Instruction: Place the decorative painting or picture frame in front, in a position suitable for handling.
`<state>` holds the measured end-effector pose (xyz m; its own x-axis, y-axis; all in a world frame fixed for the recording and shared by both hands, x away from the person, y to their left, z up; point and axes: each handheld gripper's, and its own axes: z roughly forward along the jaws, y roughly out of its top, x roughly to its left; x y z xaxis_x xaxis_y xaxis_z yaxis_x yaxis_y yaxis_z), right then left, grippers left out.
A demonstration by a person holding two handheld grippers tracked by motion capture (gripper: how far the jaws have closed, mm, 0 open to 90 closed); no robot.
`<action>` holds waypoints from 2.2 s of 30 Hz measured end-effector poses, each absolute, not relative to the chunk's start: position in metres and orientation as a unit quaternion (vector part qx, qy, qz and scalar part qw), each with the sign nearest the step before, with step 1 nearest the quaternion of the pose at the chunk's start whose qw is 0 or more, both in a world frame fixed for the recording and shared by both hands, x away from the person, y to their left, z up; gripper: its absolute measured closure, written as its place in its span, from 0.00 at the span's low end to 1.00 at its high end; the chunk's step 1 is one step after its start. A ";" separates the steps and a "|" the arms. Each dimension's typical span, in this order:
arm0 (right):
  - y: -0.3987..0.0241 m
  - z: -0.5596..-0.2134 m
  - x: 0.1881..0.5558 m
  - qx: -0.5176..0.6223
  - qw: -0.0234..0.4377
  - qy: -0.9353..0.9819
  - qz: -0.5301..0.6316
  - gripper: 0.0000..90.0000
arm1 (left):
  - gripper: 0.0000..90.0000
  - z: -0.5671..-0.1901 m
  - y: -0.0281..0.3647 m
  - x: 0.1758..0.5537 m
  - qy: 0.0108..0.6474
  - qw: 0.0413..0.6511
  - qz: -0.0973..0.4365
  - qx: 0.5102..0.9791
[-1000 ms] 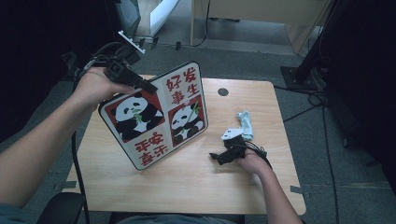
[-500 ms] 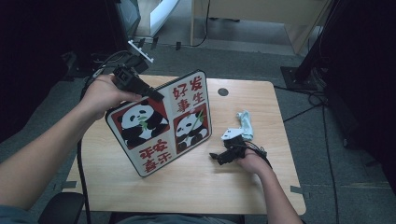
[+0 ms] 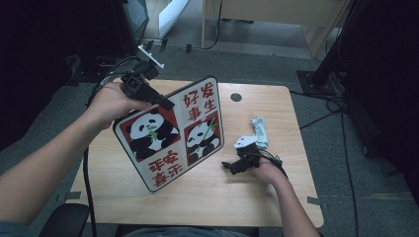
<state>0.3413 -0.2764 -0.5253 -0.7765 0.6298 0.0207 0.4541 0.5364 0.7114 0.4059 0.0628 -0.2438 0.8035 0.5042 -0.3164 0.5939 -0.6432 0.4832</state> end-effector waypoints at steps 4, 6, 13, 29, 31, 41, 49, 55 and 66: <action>-0.276 -0.525 0.341 0.312 0.120 0.868 0.367 0.00 | 0.88 -0.243 0.062 0.405 0.300 0.287 -0.067 0.907; -0.276 -0.525 0.341 0.312 0.120 0.868 0.367 0.00 | 0.87 -0.243 0.062 0.405 0.297 0.287 -0.067 0.908; -0.276 -0.525 0.341 0.312 0.120 0.868 0.367 0.00 | 0.75 -0.245 0.065 0.406 0.299 0.286 -0.064 0.908; -0.276 -0.525 0.341 0.312 0.120 0.868 0.366 0.00 | 0.43 -0.254 0.065 0.403 0.296 0.275 -0.040 0.914; -0.276 -0.525 0.341 0.312 0.120 0.868 0.367 0.00 | 0.43 -0.253 0.064 0.403 0.296 0.279 -0.045 0.912; -0.276 -0.525 0.341 0.312 0.120 0.868 0.367 0.00 | 0.43 -0.246 0.078 0.400 0.312 0.306 -0.040 0.899; -0.276 -0.525 0.341 0.312 0.120 0.868 0.367 0.00 | 0.44 -0.243 0.096 0.387 0.307 0.339 -0.027 0.889; -0.276 -0.525 0.341 0.312 0.120 0.868 0.367 0.00 | 0.44 -0.244 0.108 0.374 0.301 0.349 -0.006 0.887; -0.276 -0.526 0.341 0.311 0.122 0.868 0.368 0.00 | 0.43 -0.250 0.125 0.350 0.297 0.380 0.029 0.876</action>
